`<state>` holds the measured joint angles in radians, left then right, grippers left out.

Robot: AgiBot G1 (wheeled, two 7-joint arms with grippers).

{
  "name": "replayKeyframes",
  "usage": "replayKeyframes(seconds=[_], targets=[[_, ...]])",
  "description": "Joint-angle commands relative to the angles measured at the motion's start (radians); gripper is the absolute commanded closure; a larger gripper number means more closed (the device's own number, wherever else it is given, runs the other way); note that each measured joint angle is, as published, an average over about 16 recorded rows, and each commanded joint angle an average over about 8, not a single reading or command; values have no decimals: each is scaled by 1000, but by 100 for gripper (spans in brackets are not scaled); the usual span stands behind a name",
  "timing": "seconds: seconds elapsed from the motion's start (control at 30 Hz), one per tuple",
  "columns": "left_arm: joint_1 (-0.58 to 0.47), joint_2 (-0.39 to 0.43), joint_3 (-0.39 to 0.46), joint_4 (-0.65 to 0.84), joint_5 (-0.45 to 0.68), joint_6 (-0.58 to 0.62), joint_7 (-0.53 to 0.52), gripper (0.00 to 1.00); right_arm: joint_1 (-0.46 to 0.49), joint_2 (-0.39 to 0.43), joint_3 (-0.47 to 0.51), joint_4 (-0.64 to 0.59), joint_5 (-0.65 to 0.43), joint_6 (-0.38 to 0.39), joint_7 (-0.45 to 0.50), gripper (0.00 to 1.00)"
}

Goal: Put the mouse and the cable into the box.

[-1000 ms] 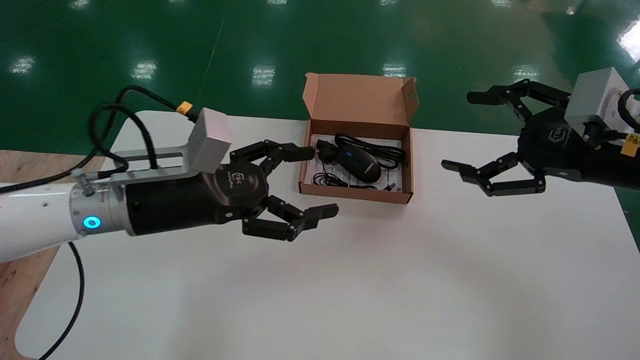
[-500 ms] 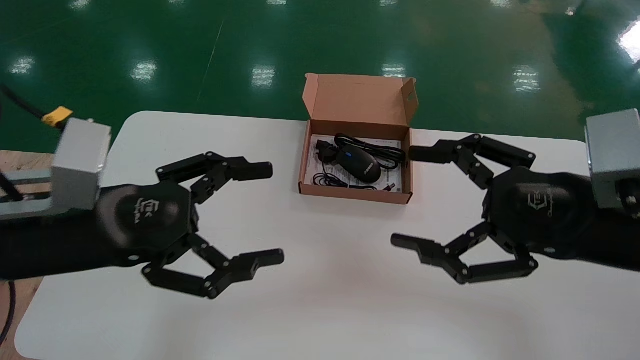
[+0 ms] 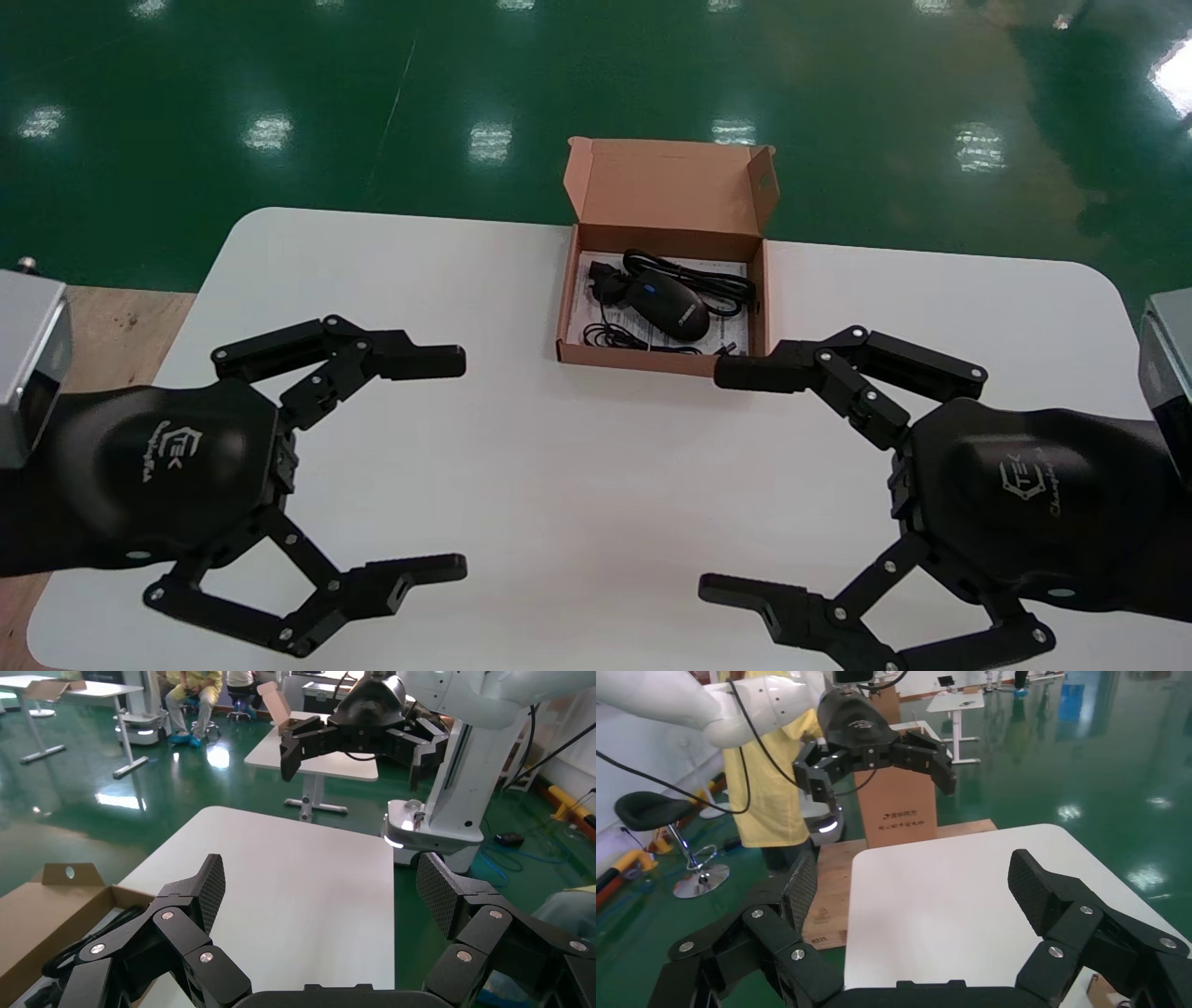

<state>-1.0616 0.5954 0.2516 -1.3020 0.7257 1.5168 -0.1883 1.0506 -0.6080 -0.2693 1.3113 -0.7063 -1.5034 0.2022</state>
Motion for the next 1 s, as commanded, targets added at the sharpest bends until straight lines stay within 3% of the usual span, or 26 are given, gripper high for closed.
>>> replayKeyframes(seconds=[0.03, 1.0], targets=[[0, 0, 1, 1, -1, -1, 0, 0, 0, 0, 1, 0, 1, 0, -1, 0], [-11, 14, 25, 16, 4, -20, 1, 0, 22, -3, -10, -26, -23, 7, -15, 0]])
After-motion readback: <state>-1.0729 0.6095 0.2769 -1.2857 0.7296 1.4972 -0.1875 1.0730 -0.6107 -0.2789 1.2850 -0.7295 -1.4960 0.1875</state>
